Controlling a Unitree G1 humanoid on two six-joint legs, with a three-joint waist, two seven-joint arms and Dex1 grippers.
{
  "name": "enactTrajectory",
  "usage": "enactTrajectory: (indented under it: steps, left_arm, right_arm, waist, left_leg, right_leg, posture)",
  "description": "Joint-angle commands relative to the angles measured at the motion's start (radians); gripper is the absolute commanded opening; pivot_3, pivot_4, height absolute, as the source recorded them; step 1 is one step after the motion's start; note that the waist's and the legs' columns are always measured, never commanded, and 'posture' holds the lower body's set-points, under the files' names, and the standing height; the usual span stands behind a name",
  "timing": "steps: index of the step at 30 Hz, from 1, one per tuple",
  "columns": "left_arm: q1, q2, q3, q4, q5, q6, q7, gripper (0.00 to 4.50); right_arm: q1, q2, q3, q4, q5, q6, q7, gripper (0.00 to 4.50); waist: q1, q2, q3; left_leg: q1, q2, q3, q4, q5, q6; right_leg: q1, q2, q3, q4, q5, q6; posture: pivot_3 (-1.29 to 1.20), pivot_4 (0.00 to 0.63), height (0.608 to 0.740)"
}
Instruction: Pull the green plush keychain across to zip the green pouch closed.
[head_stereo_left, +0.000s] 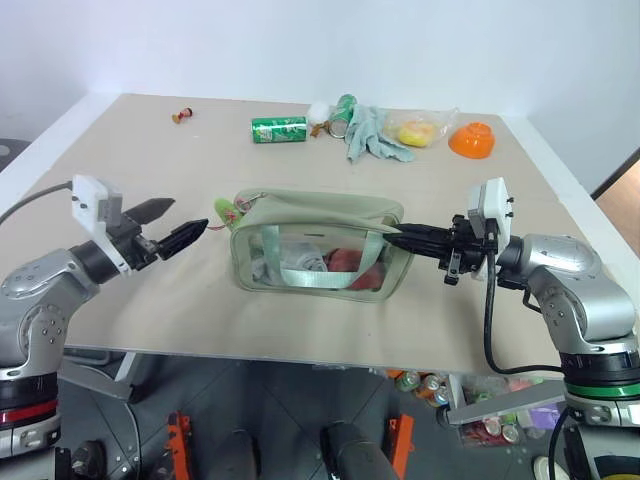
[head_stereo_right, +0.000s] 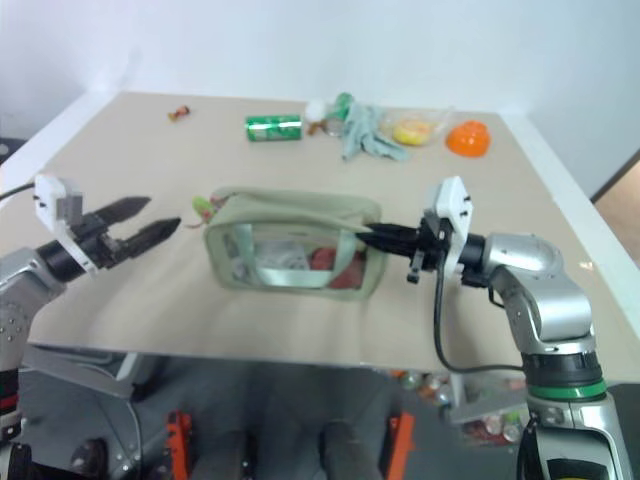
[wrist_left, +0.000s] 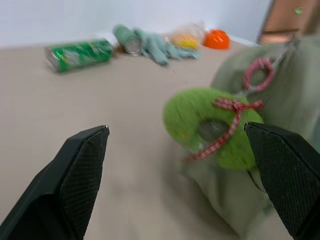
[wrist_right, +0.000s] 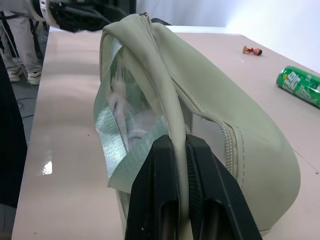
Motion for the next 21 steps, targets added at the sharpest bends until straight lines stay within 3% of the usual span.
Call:
enactTrajectory:
  steps: [1, 12, 21]
  left_arm:
    - [-0.086, 0.013, -0.043, 0.102, 0.081, -0.117, -0.053, 4.50]
    - [-0.219, -0.043, -0.149, 0.320, 0.245, -0.344, -0.096, 4.50]
    - [-0.306, -0.092, -0.181, 0.428, 0.278, -0.433, -0.169, 4.50]
  right_arm:
    - [-0.026, -0.010, -0.008, -0.001, -0.006, -0.020, 0.006, 0.06]
    - [0.013, -0.031, -0.034, -0.032, -0.002, -0.009, -0.010, 0.06]
    - [0.006, -0.032, -0.031, -0.019, -0.010, -0.018, -0.015, 0.06]
  waist:
    - [0.000, 0.000, 0.000]
    - [0.002, 0.000, 0.000]
    - [0.002, 0.000, 0.000]
  left_leg:
    - [0.000, 0.000, 0.000, 0.000, 0.000, 0.000]
    - [-0.001, 0.000, 0.000, -0.001, 0.000, 0.000]
    - [-0.001, 0.000, 0.000, 0.000, 0.000, 0.000]
  right_leg:
    - [0.000, 0.000, 0.000, 0.000, 0.000, 0.000]
    - [0.000, 0.000, 0.000, 0.000, 0.000, 0.000]
    - [0.000, 0.000, 0.000, 0.000, 0.000, 0.001]
  posture:
    - [0.00, 0.150, 0.740]
    - [0.00, 0.150, 0.740]
    - [0.00, 0.150, 0.740]
